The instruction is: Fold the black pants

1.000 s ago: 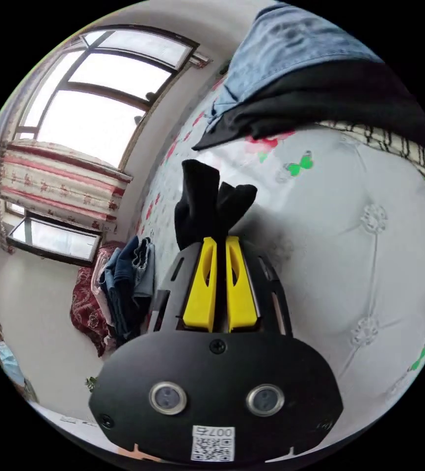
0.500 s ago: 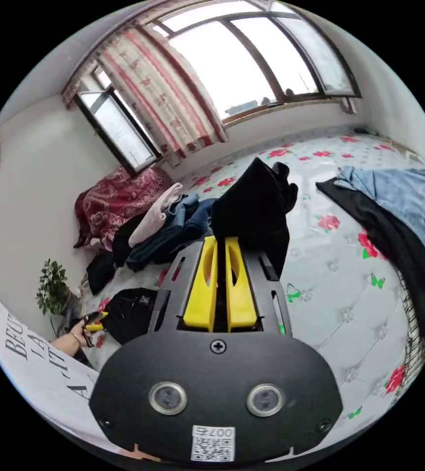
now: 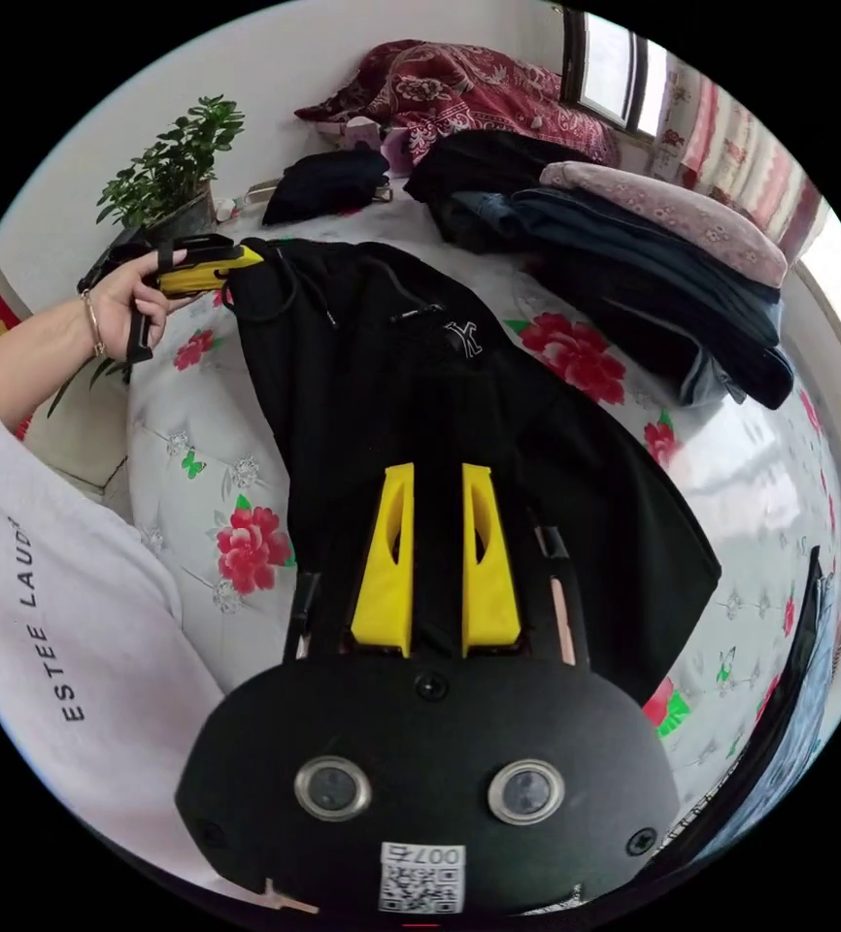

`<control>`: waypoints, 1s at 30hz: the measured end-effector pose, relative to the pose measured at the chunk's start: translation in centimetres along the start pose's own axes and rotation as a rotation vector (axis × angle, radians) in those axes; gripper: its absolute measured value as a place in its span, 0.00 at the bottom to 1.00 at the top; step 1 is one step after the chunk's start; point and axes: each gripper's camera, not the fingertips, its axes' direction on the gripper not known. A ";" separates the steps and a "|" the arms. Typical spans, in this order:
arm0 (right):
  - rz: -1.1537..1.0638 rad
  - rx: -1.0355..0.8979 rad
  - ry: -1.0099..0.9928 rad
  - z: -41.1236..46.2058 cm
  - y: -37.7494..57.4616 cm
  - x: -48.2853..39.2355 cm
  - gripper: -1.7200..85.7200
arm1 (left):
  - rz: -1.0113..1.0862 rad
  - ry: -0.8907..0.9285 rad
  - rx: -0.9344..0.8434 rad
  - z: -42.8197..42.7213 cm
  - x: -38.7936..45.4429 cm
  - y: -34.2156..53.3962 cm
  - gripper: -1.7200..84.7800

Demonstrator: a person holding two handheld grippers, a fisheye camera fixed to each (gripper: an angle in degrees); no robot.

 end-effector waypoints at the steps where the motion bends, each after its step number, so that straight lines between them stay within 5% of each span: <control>1: 0.015 0.012 -0.016 -0.5 0.3 0.3 0.06 | 0.035 0.007 -0.004 0.0 0.7 -0.2 0.09; 7: 0.322 0.130 -0.059 -5.0 5.7 5.5 0.04 | 0.517 0.192 -0.119 2.6 14.8 0.0 0.09; 12: 0.665 0.167 0.048 -7.6 13.8 11.5 0.04 | 1.005 0.440 -0.487 12.2 28.7 9.4 0.11; 14: 0.793 0.173 0.081 -8.5 17.0 13.6 0.04 | 1.044 0.510 -0.650 16.8 29.5 13.0 0.14; 17: 0.956 0.196 0.111 -10.3 22.1 16.8 0.05 | 1.008 0.344 -0.810 21.8 28.0 15.6 0.17; 25: 1.057 0.369 -0.326 -9.7 30.2 25.9 0.09 | 0.713 0.047 -0.650 17.6 17.4 7.6 0.17; 30: 0.973 0.222 -0.497 -4.9 28.8 30.6 0.09 | 0.638 0.034 -0.686 18.7 14.8 6.0 0.23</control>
